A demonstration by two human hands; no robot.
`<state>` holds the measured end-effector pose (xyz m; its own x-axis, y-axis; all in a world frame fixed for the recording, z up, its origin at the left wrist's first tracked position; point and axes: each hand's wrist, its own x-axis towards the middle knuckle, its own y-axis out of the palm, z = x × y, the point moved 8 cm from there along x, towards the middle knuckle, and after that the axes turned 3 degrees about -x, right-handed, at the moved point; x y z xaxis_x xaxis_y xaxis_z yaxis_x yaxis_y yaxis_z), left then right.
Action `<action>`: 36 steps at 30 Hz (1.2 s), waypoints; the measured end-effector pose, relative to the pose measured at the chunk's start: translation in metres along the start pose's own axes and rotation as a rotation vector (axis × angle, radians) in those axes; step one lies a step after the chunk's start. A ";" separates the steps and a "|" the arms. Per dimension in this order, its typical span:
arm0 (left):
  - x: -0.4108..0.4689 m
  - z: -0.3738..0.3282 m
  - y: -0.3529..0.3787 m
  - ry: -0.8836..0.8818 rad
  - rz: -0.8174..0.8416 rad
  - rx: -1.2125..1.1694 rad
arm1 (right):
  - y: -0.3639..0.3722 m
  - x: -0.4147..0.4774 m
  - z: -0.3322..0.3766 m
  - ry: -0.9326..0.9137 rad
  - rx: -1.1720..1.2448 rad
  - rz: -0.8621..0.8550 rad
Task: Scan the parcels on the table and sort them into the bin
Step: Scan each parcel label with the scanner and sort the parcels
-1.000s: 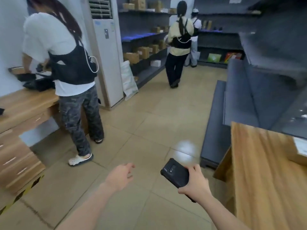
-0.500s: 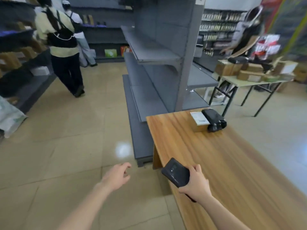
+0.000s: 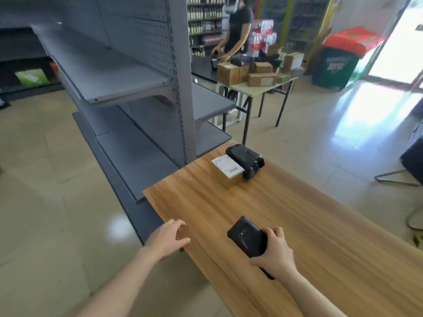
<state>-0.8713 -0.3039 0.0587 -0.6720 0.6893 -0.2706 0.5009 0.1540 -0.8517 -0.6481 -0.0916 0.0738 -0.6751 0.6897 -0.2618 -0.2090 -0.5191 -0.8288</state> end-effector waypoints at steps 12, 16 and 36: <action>0.154 -0.055 -0.011 0.120 0.093 0.058 | -0.034 0.105 -0.022 0.127 0.100 -0.064; 0.193 -0.064 -0.013 0.155 0.068 0.083 | -0.034 0.123 -0.028 0.172 0.127 -0.071; 0.380 -0.118 -0.003 0.537 0.306 0.402 | -0.025 0.192 0.006 0.421 0.053 -0.117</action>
<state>-1.0645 0.0411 0.0112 -0.1229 0.9275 -0.3532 0.3149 -0.3010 -0.9001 -0.7764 0.0504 0.0468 -0.3002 0.8852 -0.3555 -0.3104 -0.4430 -0.8410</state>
